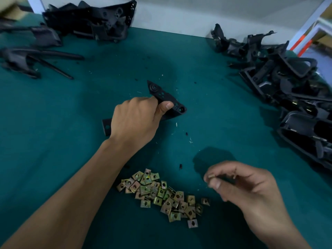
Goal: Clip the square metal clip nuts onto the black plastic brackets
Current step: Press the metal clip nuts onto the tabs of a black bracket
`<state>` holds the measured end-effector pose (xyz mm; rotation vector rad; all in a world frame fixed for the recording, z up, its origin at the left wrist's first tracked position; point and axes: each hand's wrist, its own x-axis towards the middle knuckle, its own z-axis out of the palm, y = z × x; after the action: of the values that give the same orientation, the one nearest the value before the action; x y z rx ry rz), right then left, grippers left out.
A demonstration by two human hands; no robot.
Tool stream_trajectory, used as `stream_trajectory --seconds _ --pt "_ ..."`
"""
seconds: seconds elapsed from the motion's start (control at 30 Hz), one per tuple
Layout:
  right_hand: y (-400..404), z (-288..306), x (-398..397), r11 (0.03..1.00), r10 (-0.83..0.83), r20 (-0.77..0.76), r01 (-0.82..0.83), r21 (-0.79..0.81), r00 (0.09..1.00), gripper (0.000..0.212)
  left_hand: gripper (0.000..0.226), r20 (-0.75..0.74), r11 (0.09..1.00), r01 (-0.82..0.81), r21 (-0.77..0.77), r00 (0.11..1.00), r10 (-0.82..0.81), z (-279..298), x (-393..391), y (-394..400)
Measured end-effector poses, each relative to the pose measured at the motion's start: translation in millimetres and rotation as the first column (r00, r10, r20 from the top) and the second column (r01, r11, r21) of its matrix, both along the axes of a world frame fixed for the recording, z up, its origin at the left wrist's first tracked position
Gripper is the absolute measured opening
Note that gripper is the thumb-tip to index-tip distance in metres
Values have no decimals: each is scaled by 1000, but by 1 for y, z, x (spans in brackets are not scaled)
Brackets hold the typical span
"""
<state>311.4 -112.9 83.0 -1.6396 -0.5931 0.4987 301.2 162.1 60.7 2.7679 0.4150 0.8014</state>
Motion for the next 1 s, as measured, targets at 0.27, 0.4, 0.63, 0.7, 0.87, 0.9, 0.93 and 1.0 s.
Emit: stream_trajectory --seconds 0.27,0.4,0.63,0.7,0.87,0.9,0.93,1.0 --pt "85 -3 71 967 -78 -209 125 221 975 26 56 -17 999 24 -34 1000 -25 2 1 6" --pt "129 -2 100 924 -121 -310 221 313 943 21 53 5 1000 -18 26 1000 18 1 1 5" --pt "135 -9 108 869 85 -400 128 477 913 10 45 71 997 -21 75 997 16 2 4 1" --pt "134 -9 114 879 98 -408 113 463 908 12 47 56 997 -7 78 998 2 1 5 0" --pt "134 -12 118 894 87 -436 123 431 896 16 48 73 995 -2 102 997 -5 2 5 -1" --pt "134 -13 118 893 98 -434 114 435 896 17 48 69 994 -4 106 998 -3 2 5 -2" --pt "133 -14 119 892 104 -431 107 439 896 20 49 64 994 -9 106 998 3 3 4 -2" --pt "132 -14 120 890 109 -424 101 444 899 23 50 55 995 -20 94 998 15 3 4 -2"
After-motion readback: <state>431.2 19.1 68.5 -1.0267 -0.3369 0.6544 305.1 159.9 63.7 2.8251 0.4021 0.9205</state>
